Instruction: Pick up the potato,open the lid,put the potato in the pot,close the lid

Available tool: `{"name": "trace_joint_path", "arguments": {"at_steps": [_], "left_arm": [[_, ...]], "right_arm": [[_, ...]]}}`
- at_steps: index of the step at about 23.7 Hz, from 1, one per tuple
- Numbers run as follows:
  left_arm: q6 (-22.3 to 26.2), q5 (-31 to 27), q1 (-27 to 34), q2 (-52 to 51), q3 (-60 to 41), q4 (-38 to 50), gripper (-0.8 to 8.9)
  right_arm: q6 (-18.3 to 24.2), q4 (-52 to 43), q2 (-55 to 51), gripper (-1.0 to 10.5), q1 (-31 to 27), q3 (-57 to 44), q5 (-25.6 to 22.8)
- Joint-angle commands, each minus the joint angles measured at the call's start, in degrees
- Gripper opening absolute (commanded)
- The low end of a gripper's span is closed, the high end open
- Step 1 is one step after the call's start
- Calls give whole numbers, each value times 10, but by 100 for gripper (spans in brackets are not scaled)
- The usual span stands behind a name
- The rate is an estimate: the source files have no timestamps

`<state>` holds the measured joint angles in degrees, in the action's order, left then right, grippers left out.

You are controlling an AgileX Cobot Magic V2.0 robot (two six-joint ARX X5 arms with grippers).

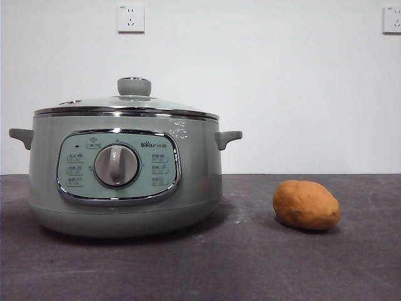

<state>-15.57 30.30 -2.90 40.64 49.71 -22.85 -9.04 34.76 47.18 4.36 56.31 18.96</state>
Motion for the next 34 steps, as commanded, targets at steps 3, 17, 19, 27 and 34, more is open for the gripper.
{"name": "trace_joint_path", "arguments": {"at_steps": [3, 17, 19, 27, 34], "left_arm": [[8, 17, -4, 44, 21, 0, 350], [8, 14, -40, 57, 25, 17, 350], [8, 14, -42, 57, 25, 17, 350], [8, 13, -47, 57, 25, 4, 346], [9, 13, -47, 57, 25, 1, 346]], "right_arm": [[16, 2, 35, 401, 0, 12, 63], [14, 35, 197, 563, 185, 18, -115], [14, 30, 247, 563, 215, 18, -159], [10, -59, 438, 522, 235, 18, -181], [5, -78, 487, 242, 234, 18, -195]]}}
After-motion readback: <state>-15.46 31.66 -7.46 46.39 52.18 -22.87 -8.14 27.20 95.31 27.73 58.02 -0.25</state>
